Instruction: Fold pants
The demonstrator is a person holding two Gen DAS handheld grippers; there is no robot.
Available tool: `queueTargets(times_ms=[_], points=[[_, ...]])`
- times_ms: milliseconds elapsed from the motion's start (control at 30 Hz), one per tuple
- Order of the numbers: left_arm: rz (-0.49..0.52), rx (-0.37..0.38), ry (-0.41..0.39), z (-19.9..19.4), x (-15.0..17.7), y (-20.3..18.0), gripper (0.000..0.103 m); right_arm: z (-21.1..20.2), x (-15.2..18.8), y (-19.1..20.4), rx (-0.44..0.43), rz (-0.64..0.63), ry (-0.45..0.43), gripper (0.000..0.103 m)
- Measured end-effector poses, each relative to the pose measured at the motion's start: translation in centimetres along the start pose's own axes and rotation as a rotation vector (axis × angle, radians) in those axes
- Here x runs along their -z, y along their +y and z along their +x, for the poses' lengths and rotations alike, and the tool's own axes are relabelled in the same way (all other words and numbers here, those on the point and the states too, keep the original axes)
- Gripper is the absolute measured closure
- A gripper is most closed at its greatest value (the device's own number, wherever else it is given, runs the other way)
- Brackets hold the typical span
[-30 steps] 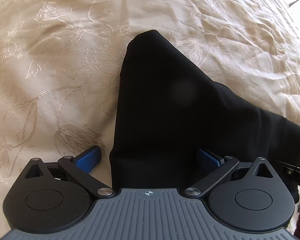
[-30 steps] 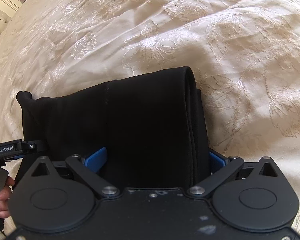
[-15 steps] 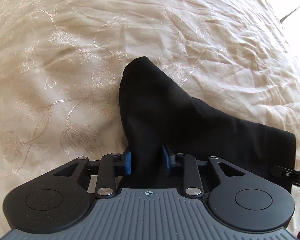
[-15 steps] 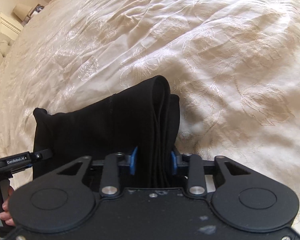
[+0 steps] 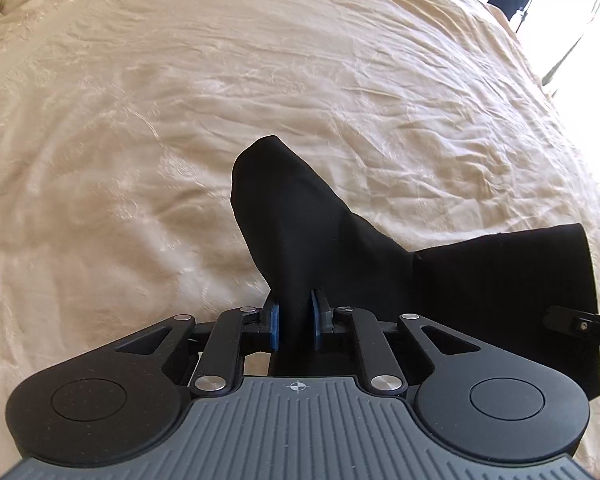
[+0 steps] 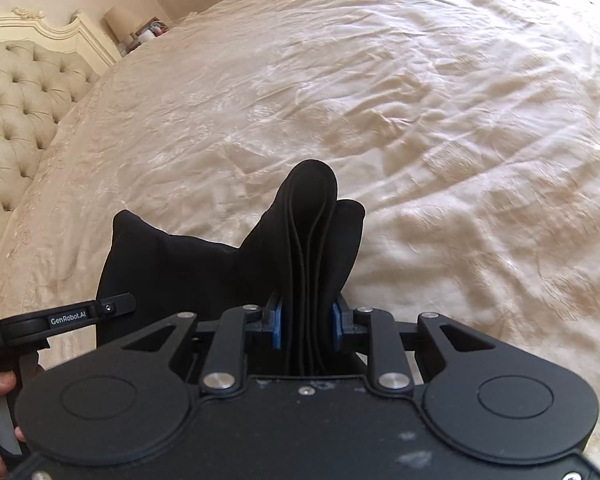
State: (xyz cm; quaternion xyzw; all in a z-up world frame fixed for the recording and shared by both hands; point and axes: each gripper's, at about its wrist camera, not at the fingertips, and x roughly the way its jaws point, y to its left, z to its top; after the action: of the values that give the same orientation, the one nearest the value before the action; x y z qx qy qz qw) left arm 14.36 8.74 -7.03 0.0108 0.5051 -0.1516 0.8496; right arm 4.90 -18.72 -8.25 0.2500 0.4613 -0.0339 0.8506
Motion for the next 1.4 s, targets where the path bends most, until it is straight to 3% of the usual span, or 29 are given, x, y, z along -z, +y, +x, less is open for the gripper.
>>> queueTargets(times_ms=[267, 533, 633, 733, 800, 1000, 1133, 1300, 1400], points=[[-0.048, -0.095, -0.081, -1.5, -3.4, 8.1, 0.089, 5.0, -3.3, 9.2, -0.096, -0.116, 0.013, 0.079], [-0.055, -0.156, -0.074, 0.0, -6.5, 15.2, 0.088, 11.6, -4.9, 17.5, -0.139, -0.174, 0.047, 0.079], [-0.054, -0.181, 0.007, 2.4, -6.8, 16.9, 0.082, 14.3, -4.7, 17.7, -0.074, -0.155, 0.084, 0.077], [-0.078, -0.260, 0.092, 4.3, -6.3, 18.9, 0.082, 17.0, -4.3, 17.2, 0.119, -0.152, 0.143, 0.071], [-0.072, -0.304, 0.088, 4.4, -6.0, 19.2, 0.082, 16.8, -4.0, 16.9, 0.197, -0.150, 0.131, 0.071], [-0.004, -0.255, 0.021, 3.4, -6.2, 17.9, 0.082, 13.6, -4.0, 18.1, 0.136, -0.167, -0.024, 0.071], [0.037, -0.195, 0.064, 5.5, -5.9, 16.6, 0.082, 15.3, -3.1, 19.7, 0.103, -0.213, 0.040, 0.074], [0.045, -0.196, 0.197, 9.7, -4.2, 16.7, 0.082, 18.9, -0.4, 19.4, 0.170, -0.217, 0.206, 0.081], [0.056, -0.206, 0.211, 10.0, -4.4, 16.5, 0.082, 19.0, 0.1, 19.9, 0.178, -0.278, 0.214, 0.082]])
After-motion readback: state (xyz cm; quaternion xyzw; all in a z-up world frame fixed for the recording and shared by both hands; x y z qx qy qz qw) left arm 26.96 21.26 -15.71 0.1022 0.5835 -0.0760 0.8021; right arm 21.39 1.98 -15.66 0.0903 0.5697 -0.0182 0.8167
